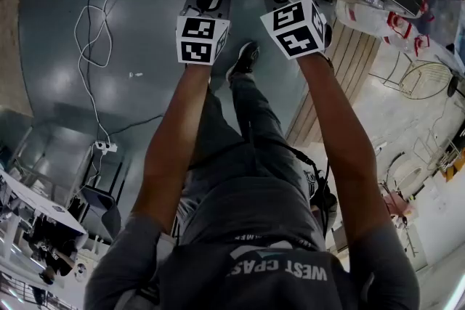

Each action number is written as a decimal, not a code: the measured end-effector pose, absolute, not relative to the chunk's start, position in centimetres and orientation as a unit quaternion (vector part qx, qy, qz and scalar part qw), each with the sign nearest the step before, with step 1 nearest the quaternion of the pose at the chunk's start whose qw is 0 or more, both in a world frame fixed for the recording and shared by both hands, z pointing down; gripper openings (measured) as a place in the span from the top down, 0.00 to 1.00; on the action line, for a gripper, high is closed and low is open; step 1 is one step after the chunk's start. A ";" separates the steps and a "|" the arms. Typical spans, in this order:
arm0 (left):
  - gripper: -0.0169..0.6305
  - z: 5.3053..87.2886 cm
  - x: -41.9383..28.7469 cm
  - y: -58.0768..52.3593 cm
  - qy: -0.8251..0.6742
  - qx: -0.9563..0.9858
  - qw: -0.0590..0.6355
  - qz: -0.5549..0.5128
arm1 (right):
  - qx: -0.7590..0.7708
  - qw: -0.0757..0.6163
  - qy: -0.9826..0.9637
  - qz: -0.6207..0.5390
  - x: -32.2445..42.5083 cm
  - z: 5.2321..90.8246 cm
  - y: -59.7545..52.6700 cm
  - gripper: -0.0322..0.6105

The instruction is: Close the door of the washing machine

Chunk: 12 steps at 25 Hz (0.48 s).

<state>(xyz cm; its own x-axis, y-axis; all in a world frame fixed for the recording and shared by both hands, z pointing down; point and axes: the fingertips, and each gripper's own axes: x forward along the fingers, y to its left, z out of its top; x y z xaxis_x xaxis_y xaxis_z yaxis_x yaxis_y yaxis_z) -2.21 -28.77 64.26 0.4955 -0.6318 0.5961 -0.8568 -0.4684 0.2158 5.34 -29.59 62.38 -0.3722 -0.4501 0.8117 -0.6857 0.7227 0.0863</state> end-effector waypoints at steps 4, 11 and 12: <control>0.91 64.0 -1.9 -29.3 -0.449 0.829 0.250 0.223 | 0.350 0.440 -0.816 0.131 5.3 62.4 -30.4 0.86; 0.91 64.5 -0.8 -30.4 -0.440 0.831 0.254 0.225 | 0.346 0.444 -0.817 0.123 5.3 62.5 -31.2 0.86; 0.91 64.6 -0.6 -30.6 -0.438 0.832 0.254 0.226 | 0.345 0.445 -0.817 0.122 5.3 62.5 -31.2 0.86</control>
<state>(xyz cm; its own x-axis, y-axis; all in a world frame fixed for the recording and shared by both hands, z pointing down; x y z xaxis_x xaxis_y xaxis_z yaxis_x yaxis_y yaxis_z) -0.57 -30.57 64.57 0.5131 -0.6143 0.5994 -0.8444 -0.4867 0.2240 5.28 -31.17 62.45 -0.3661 -0.4545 0.8121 -0.6723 0.7325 0.1069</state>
